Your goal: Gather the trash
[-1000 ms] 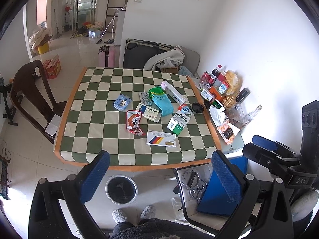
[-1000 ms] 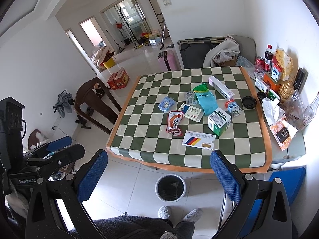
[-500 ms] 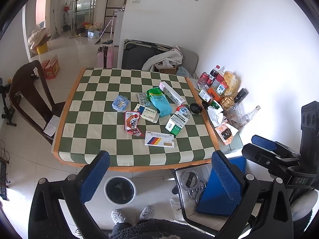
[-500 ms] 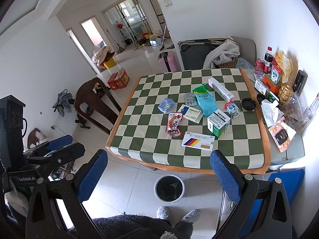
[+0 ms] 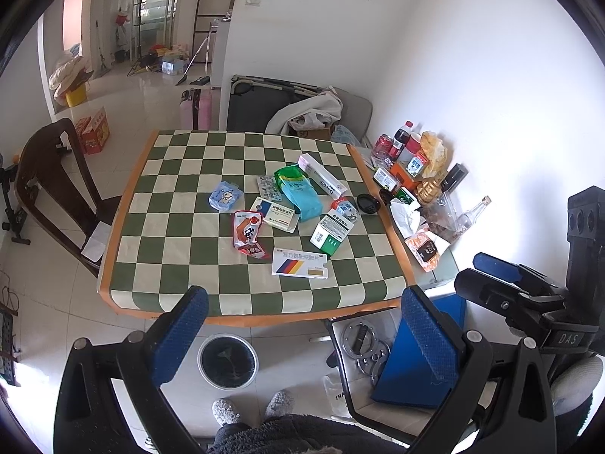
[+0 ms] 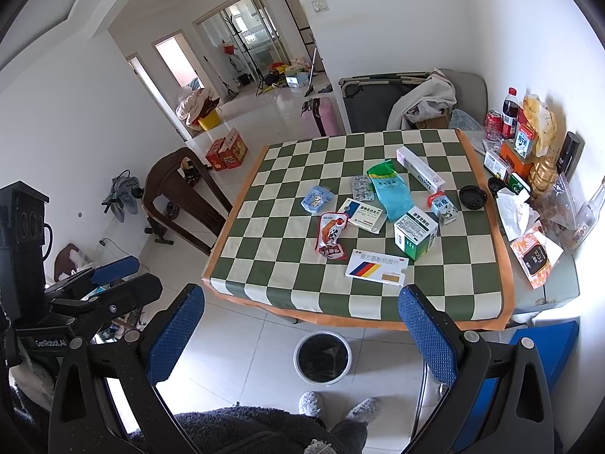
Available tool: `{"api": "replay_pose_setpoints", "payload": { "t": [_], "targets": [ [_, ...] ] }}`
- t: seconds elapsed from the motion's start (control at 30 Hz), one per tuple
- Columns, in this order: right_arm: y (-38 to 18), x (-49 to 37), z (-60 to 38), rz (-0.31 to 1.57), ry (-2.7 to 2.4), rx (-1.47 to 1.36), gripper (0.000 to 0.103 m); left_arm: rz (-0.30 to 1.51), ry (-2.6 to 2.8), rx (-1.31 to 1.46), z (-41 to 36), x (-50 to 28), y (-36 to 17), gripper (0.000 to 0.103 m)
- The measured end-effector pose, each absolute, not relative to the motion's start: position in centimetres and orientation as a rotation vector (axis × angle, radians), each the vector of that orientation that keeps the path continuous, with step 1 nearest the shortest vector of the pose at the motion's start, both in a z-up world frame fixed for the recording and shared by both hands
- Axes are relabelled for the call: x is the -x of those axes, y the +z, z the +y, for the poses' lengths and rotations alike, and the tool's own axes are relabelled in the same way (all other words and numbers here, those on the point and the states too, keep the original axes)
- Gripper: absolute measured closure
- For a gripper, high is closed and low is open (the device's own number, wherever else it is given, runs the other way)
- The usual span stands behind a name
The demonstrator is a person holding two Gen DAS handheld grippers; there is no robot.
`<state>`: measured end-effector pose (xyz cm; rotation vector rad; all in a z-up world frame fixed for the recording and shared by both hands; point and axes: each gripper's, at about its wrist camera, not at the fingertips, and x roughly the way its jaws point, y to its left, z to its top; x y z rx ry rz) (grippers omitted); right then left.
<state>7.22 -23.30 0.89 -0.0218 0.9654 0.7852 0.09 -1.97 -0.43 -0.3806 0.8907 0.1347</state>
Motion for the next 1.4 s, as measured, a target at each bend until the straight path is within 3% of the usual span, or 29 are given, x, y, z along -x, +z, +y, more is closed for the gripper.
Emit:
{"api": "replay_pose_setpoints", "payload": {
  "t": [0.57,0.8,1.1,1.4],
  "targets": [
    [1.1,-7.2,-23.2,0.969,0.778,0.016,0.000,0.905,0.136,0.368,-2.7,-0.4,-0.4,0.000],
    [1.1,-7.8,-22.4,0.990,0.714,-0.040,0.000,0.927,0.277,0.206,-1.2,-3.8,-1.6,0.000],
    [-3.6,-12.3,-20.9,1.045,0.485,-0.119,0.000,1.054,0.417,0.184,5.3,-10.4,-9.2,0.000],
    [-14.7,-26.6,-17.7,1.180,0.335,0.144,0.000,1.348,0.516,0.310,8.1,-20.3,-22.6,0.000]
  ]
}}
